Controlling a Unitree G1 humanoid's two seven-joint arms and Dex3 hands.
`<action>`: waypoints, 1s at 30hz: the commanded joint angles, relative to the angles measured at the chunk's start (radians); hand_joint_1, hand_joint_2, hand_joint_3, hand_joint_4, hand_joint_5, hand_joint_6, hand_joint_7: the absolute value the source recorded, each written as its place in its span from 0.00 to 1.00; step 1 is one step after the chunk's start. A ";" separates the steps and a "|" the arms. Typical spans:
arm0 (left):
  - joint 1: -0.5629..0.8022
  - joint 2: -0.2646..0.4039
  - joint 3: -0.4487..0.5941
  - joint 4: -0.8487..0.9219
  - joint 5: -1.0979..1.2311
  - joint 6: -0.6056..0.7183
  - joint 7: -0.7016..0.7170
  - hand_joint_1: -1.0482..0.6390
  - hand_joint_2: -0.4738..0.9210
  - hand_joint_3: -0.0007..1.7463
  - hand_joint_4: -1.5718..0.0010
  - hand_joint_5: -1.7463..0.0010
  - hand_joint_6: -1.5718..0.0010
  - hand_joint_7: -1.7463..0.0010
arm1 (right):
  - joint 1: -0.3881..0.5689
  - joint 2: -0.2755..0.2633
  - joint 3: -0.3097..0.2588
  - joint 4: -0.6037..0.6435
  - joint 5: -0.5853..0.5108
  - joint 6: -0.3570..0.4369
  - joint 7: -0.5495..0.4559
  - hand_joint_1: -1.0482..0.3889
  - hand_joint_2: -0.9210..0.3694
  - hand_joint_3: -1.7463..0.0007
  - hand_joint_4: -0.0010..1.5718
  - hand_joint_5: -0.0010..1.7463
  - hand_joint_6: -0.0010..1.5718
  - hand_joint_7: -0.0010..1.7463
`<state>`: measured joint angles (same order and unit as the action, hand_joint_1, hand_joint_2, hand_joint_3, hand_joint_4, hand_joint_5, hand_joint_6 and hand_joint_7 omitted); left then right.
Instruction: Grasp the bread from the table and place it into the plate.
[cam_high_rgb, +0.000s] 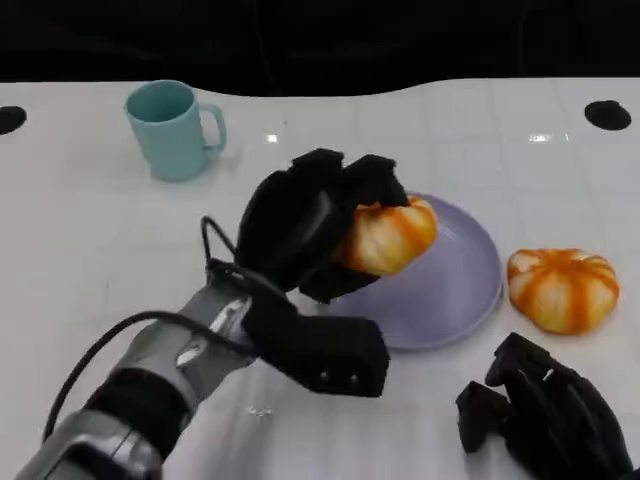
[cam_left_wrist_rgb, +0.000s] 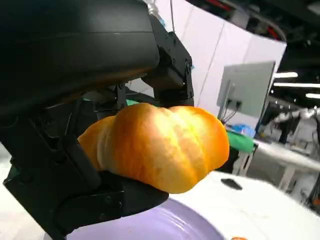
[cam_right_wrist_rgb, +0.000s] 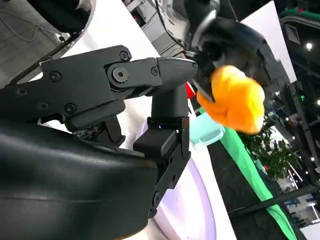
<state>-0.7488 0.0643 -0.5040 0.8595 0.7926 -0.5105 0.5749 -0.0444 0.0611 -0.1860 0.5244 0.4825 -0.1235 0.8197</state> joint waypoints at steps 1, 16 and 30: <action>-0.079 -0.023 -0.032 0.095 0.025 0.021 0.026 0.46 0.67 0.72 0.39 0.00 0.51 0.00 | 0.018 -0.011 -0.001 -0.010 0.002 0.012 -0.010 0.33 0.00 0.87 0.49 0.97 0.44 0.81; -0.183 -0.004 -0.170 0.092 0.088 0.258 -0.414 0.21 0.99 0.24 0.87 0.63 0.81 0.92 | 0.015 -0.006 -0.007 -0.008 0.010 0.009 -0.005 0.34 0.00 0.86 0.49 0.96 0.43 0.81; -0.118 0.077 -0.120 -0.020 -0.028 0.201 -0.599 0.00 1.00 0.39 1.00 0.88 0.94 0.98 | 0.012 -0.008 -0.007 -0.017 0.016 0.028 -0.007 0.33 0.00 0.87 0.50 0.96 0.45 0.80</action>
<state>-0.8892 0.1052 -0.6534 0.8672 0.8089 -0.2718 0.0085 -0.0394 0.0644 -0.1859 0.5115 0.4892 -0.1086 0.8181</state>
